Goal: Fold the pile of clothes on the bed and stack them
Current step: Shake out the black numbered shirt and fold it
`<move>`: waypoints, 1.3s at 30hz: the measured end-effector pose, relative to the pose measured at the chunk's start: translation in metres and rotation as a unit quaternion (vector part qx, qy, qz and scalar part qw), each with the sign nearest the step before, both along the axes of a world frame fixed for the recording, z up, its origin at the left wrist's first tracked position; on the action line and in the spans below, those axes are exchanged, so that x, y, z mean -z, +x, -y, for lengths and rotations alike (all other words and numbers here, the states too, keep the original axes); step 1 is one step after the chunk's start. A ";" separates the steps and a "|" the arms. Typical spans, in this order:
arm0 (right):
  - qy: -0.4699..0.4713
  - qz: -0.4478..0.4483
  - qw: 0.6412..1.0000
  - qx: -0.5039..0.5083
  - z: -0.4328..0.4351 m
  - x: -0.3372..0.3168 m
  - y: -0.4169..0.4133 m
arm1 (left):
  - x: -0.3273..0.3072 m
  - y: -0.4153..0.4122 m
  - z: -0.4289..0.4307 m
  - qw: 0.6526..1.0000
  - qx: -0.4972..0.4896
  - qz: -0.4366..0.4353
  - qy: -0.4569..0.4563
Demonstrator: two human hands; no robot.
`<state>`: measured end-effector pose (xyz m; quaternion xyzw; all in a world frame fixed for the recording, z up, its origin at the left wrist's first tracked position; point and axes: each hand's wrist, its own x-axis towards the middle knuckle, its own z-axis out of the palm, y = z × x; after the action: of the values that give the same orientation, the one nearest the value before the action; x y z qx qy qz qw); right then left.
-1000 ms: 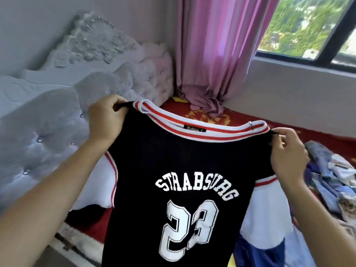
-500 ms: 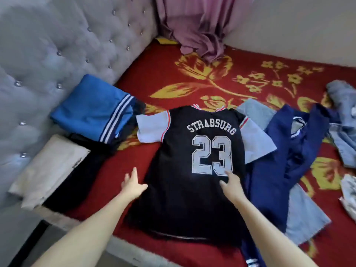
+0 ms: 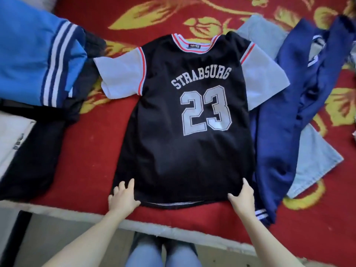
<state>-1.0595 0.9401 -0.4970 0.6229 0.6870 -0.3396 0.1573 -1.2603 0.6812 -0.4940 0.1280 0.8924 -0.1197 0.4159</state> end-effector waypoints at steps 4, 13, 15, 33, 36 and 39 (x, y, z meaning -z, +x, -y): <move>0.102 0.072 0.992 -0.010 0.018 0.011 0.005 | 0.014 0.002 0.015 0.990 0.102 -0.088 0.033; 0.189 -0.004 0.981 0.041 0.019 0.034 0.020 | 0.028 -0.041 0.053 0.948 -0.137 0.001 0.288; 0.191 -0.050 0.979 0.051 0.025 0.034 0.014 | 0.022 -0.048 0.060 0.907 -0.235 0.034 0.347; 0.184 -0.066 0.960 0.199 0.050 0.007 0.002 | -0.001 -0.064 0.113 0.723 -0.526 -0.082 0.440; 0.239 -0.071 0.960 0.125 0.066 -0.017 0.038 | -0.015 -0.065 0.133 0.671 -0.575 -0.079 0.461; 0.217 -0.086 0.971 0.051 0.086 -0.031 0.072 | -0.024 -0.062 0.151 0.633 -0.619 -0.040 0.464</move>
<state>-0.9874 0.8541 -0.4658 0.6451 0.7225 -0.2418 -0.0587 -1.3220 0.5303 -0.4697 -0.2828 0.7161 0.5906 0.2417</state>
